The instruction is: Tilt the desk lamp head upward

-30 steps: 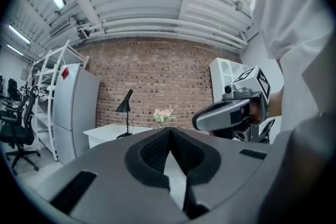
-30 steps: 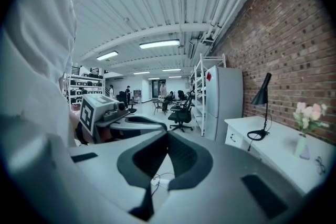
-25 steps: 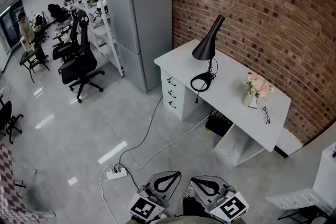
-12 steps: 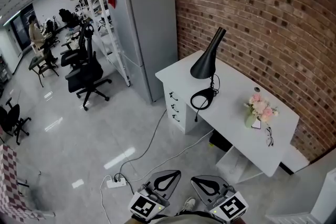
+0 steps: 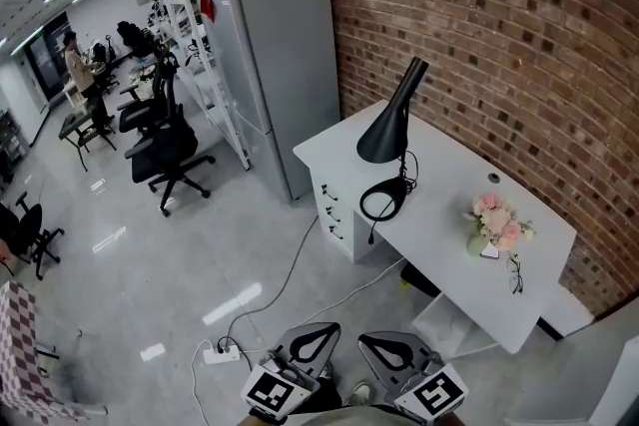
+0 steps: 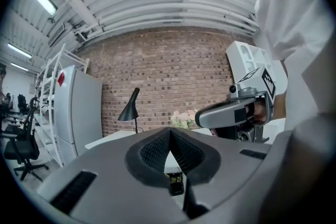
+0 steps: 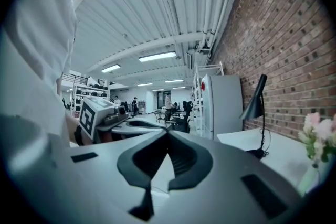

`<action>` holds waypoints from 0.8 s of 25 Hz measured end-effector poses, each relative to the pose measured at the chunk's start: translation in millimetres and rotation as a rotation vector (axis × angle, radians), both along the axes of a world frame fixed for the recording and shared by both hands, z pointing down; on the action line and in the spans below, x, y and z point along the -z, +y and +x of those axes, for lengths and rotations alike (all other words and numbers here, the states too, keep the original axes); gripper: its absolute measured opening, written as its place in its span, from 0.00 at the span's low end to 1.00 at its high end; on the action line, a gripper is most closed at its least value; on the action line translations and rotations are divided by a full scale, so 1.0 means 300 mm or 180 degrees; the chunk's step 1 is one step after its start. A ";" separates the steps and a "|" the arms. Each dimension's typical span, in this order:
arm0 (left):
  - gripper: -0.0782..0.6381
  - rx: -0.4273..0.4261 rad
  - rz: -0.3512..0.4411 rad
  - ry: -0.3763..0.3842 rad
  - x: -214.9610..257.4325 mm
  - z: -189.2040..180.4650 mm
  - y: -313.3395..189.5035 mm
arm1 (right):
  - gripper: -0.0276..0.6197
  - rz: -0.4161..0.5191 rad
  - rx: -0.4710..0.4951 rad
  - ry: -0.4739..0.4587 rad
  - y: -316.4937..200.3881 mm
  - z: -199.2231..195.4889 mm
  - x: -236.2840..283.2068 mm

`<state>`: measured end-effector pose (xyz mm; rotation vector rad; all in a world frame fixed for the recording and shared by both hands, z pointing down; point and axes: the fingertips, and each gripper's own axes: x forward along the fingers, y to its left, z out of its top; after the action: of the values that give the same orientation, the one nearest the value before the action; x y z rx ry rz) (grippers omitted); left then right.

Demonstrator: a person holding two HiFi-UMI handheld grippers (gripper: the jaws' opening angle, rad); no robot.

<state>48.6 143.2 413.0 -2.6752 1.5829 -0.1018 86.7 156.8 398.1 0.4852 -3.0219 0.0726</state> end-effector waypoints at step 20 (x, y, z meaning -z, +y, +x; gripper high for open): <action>0.11 -0.0561 -0.0081 0.0244 -0.055 -0.132 -0.596 | 0.07 -0.0025 -0.0679 0.0243 -0.587 -0.128 -0.069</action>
<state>8.8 -35.7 429.6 -2.8559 1.3645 -0.0150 48.4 -19.1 418.9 0.7892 -2.8835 0.0770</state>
